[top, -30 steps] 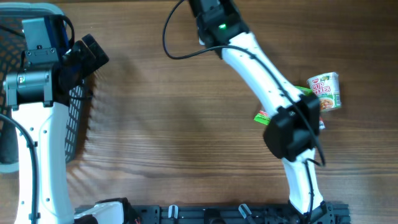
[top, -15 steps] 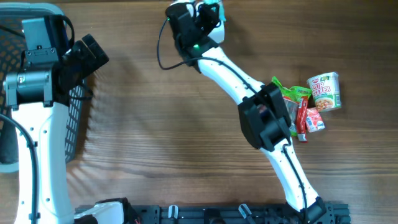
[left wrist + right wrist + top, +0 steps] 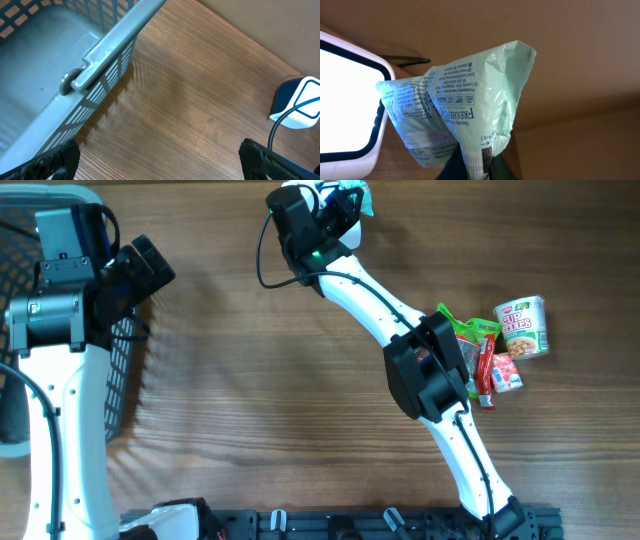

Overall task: Scan the item barcode
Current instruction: 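Carry the wipes pack right and drop it on the item pile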

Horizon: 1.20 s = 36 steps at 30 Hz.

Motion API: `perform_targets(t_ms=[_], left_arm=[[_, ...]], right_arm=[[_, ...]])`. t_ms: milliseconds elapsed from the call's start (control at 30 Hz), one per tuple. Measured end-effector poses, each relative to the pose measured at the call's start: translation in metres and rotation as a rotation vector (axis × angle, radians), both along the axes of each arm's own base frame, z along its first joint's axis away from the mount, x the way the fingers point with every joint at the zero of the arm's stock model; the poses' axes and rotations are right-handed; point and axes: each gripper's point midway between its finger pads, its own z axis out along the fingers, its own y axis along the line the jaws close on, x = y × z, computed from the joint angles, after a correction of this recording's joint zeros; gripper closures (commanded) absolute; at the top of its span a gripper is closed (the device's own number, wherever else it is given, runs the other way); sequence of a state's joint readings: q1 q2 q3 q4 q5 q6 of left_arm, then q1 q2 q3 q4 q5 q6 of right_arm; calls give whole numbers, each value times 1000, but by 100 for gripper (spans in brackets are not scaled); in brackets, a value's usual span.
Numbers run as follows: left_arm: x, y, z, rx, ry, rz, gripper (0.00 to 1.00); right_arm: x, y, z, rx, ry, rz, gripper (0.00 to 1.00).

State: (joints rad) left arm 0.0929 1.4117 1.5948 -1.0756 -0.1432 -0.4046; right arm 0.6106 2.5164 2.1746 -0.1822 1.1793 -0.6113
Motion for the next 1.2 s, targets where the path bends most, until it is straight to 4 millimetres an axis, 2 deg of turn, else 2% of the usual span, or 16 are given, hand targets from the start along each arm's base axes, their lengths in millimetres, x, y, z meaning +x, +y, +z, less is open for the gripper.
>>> perform_targets(t_ms=[167, 200, 300, 367, 400, 533, 567, 667, 700, 733, 800, 900, 1033, 1133, 1167, 1200], left_arm=[[0, 0, 0, 0, -1, 0, 0], [0, 0, 0, 0, 0, 0, 0], [0, 0, 0, 0, 0, 0, 0], [0, 0, 0, 0, -1, 0, 0], [0, 0, 0, 0, 0, 0, 0], [0, 0, 0, 0, 0, 0, 0], [0, 0, 0, 0, 0, 0, 0], [0, 0, 0, 0, 0, 0, 0], [0, 0, 0, 0, -1, 0, 0], [0, 0, 0, 0, -1, 0, 0], [0, 0, 0, 0, 0, 0, 0], [0, 0, 0, 0, 0, 0, 0], [0, 0, 0, 0, 0, 0, 0], [0, 0, 0, 0, 0, 0, 0], [0, 0, 0, 0, 0, 0, 0], [0, 0, 0, 0, 0, 0, 0]], right_arm=[[-19, -3, -16, -9, 196, 65, 96], [-27, -5, -8, 36, 232, 85, 96], [-72, -24, 55, 288, 290, 116, 96], [-103, -46, 77, 432, 365, 103, 96], [-122, -62, 76, 514, 450, 81, 96], [-177, -131, 14, 806, 833, -143, 96], [-179, -142, 2, 833, 855, -184, 96], [-204, -183, -62, 900, 970, -361, 92], [-214, -194, -87, 918, 1002, -412, 51], [-221, -202, -100, 932, 1019, -444, 23], [-221, -216, -112, 966, 994, -480, 5], [-219, -233, -113, 991, 964, -515, 0], [-196, -232, -114, 1005, 882, -465, 0], [-156, -233, -111, 1027, 733, -376, 0], [-120, -233, -102, 1042, 600, -297, 0], [-101, -233, -95, 1048, 524, -252, 0]])
